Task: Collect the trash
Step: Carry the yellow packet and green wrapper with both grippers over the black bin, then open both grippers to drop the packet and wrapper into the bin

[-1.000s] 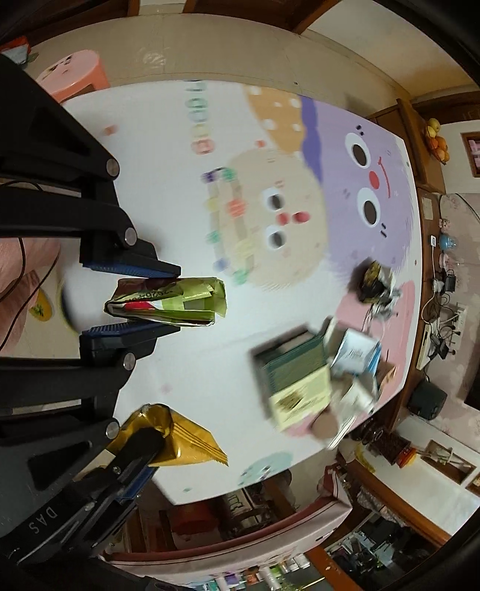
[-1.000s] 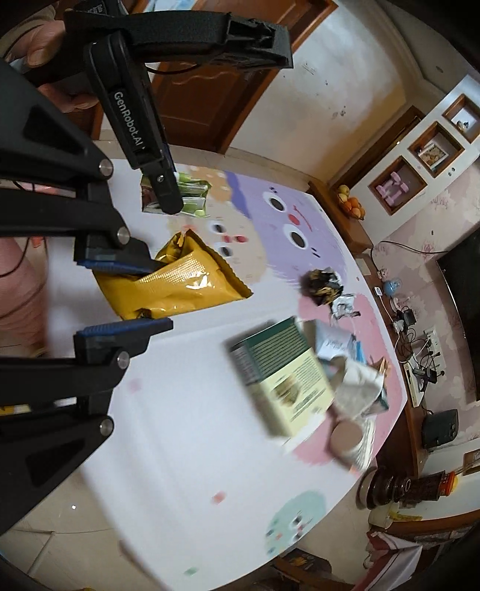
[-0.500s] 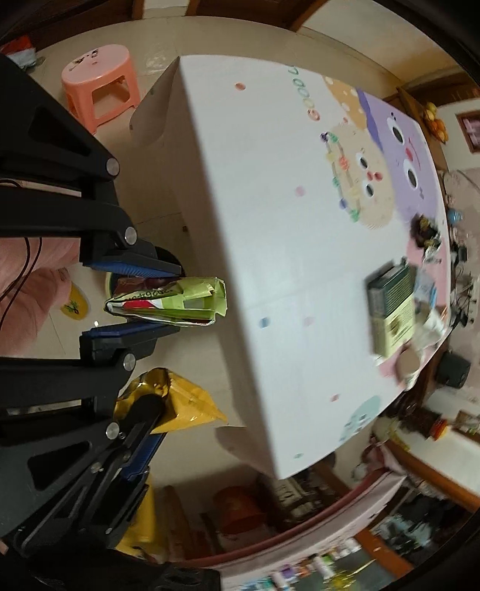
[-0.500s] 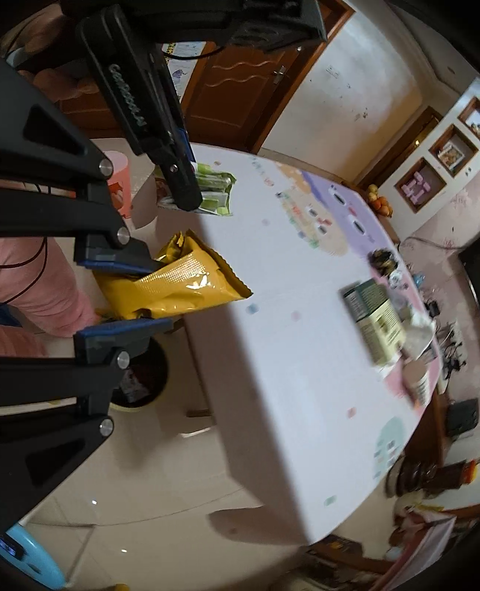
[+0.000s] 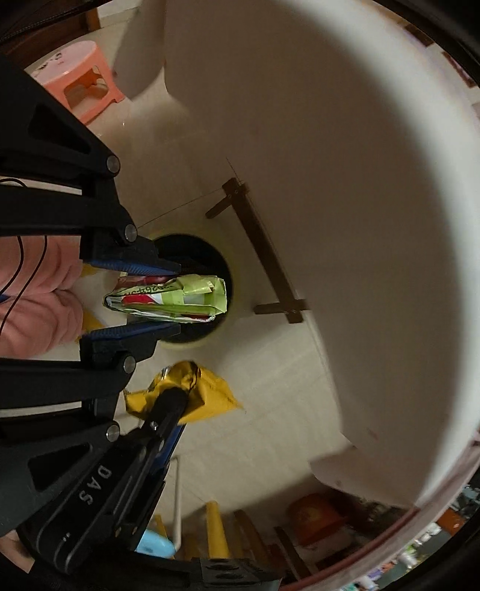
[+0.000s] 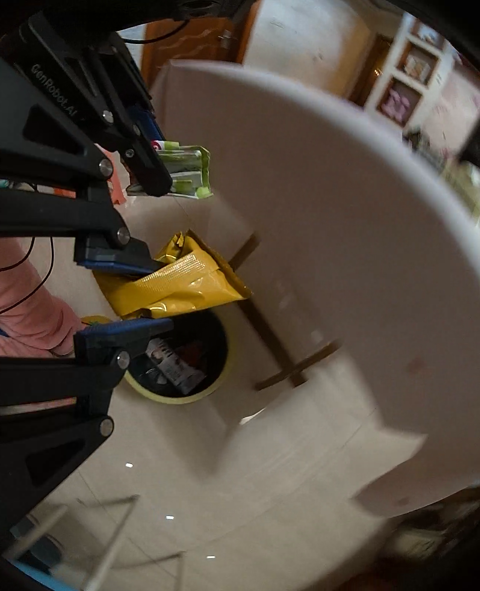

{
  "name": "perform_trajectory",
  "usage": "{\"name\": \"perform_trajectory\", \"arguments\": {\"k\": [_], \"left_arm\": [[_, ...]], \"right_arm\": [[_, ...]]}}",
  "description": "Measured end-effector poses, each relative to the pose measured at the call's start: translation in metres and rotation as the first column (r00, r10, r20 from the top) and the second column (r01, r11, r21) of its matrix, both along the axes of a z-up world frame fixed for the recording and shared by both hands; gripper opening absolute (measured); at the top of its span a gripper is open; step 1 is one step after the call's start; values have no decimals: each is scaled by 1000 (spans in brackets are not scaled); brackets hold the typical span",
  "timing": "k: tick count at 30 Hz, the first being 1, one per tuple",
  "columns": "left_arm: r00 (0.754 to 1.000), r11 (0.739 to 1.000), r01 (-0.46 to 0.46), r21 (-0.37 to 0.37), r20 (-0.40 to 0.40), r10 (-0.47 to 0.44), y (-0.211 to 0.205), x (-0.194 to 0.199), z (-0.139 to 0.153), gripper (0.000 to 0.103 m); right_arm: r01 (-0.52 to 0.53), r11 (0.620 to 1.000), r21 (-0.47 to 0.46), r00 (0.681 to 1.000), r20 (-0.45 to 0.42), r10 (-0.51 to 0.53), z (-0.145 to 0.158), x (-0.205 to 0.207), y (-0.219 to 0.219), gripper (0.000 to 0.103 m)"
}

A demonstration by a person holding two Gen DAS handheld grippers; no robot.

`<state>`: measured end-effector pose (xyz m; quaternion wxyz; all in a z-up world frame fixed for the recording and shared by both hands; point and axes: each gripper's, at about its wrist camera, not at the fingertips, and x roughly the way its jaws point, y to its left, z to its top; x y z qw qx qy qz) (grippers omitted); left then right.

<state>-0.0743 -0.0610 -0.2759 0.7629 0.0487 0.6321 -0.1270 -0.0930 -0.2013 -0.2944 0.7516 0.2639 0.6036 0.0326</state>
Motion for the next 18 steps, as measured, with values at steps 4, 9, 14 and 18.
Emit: {"name": "perform_trajectory", "arguments": {"k": [4,9,14,18], "left_arm": [[1000,1000,14,6,-18,-14,0,9,-63,23],[998,999,26,-25,-54,-27,2,15,-120,32],[991,995,-14,-95,-135,1,9,25,-159,56],[988,995,-57,-87,-146,44,16,33,-176,63]], "right_arm": [[58,998,13,997,-48,-57,-66,0,-6,22],[80,997,22,993,-83,-78,-127,8,-2,22],[75,996,50,989,-134,-67,-177,16,4,25],[54,997,51,980,-195,-43,-206,24,5,31]]}}
